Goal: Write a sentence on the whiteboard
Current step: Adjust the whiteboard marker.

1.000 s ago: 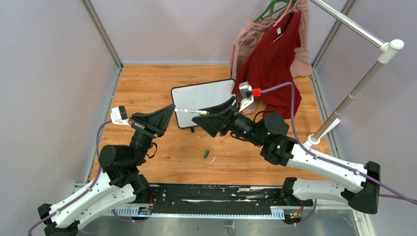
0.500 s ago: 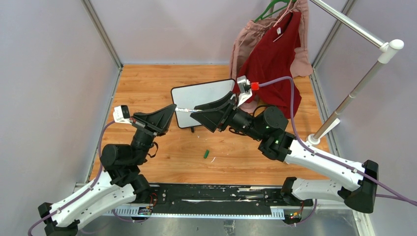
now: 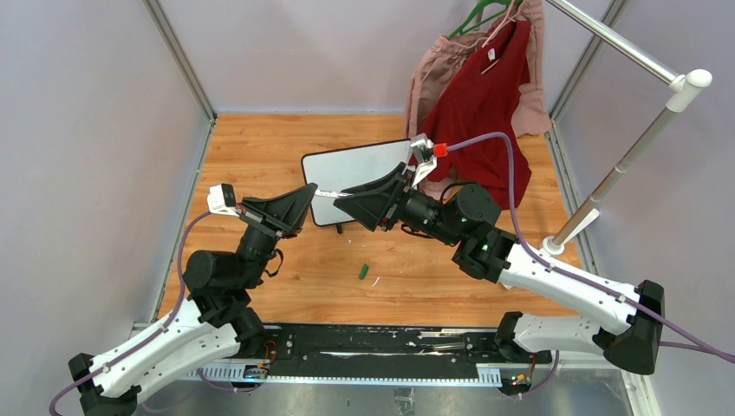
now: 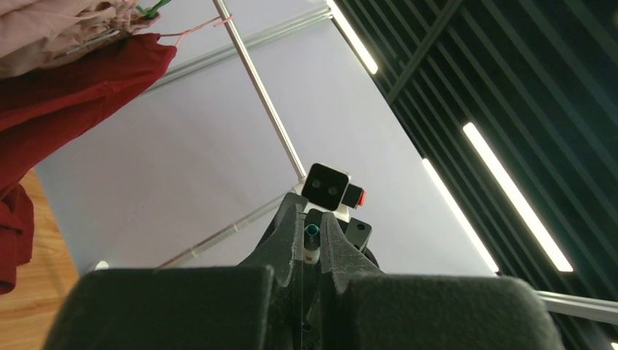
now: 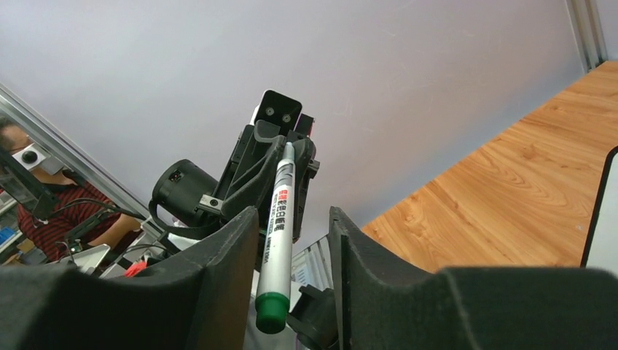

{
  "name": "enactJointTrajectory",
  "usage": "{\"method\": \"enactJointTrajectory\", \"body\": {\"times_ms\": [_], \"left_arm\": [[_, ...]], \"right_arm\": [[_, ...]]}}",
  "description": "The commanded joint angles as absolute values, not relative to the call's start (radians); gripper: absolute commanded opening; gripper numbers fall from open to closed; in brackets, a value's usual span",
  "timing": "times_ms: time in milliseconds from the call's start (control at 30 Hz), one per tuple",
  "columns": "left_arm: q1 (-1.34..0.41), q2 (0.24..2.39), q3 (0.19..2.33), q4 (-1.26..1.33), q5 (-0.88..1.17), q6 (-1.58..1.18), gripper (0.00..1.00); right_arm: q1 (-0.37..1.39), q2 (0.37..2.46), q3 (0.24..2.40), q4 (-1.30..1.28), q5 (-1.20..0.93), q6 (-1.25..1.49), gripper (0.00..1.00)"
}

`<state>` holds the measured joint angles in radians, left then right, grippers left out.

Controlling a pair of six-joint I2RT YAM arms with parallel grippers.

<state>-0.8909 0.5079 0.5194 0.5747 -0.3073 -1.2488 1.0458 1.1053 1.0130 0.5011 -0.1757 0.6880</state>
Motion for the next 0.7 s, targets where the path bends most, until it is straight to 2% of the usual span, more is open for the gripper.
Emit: {"method": "enactJointTrajectory", "body": {"times_ms": [0, 167, 367, 467, 667], "left_arm": [[-0.896, 0.514, 0.516, 0.598, -0.316, -1.243, 0.00], [-0.896, 0.522, 0.511, 0.597, -0.313, -1.245, 0.00], [-0.896, 0.531, 0.514, 0.596, -0.316, -1.246, 0.00], [-0.896, 0.538, 0.515, 0.597, -0.316, -1.246, 0.00], [-0.896, 0.541, 0.519, 0.587, -0.314, -1.241, 0.00]], "right_arm": [[1.029, 1.094, 1.064, 0.505, -0.178, 0.688, 0.47], [1.027, 1.094, 1.073, 0.487, -0.169, 0.675, 0.48], [1.026, 1.098, 1.084, 0.477, -0.173, 0.662, 0.33], [1.026, 1.101, 1.090, 0.473, -0.181, 0.658, 0.29], [1.025, 1.097, 1.091, 0.459, -0.181, 0.654, 0.30]]}}
